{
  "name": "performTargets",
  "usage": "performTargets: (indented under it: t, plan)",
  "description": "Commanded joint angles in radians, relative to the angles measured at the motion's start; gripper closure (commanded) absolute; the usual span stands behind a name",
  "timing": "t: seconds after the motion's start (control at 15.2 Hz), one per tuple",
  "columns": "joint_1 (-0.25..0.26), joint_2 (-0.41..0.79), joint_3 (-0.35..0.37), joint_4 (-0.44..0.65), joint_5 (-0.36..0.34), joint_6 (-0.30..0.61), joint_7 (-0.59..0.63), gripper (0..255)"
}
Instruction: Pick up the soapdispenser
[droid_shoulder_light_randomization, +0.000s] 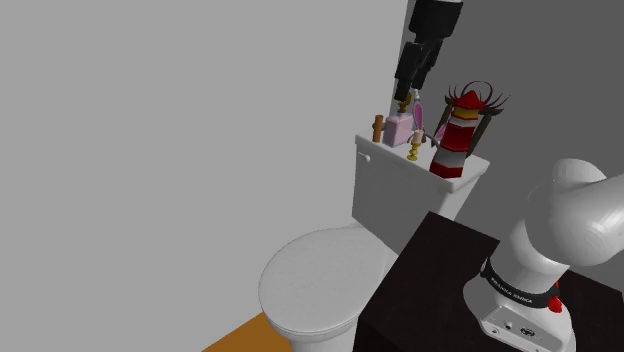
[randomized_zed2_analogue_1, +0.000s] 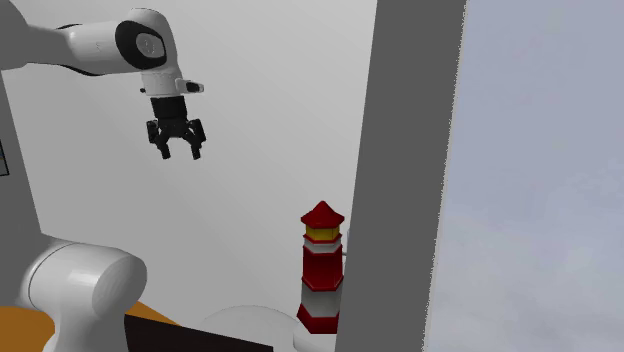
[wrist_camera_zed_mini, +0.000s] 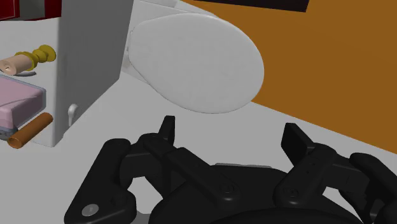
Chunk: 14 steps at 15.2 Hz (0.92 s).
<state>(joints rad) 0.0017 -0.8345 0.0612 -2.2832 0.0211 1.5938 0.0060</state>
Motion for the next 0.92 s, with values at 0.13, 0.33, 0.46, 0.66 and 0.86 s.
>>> performTargets:
  t: [0.13,0.33,0.46,0.66,0.86]
  plan:
    - [-0.013,0.015,-0.041,-0.013,-0.024,0.032,-0.041,0]
    - [-0.033,0.047,-0.102,-0.024,-0.058,0.081,-0.101,0]
    - [-0.045,0.074,-0.143,-0.025,-0.078,0.115,-0.141,0]
    - [-0.061,0.122,-0.204,-0.018,-0.104,0.165,-0.199,0]
    - [-0.075,0.180,-0.265,-0.001,-0.122,0.215,-0.259,0]
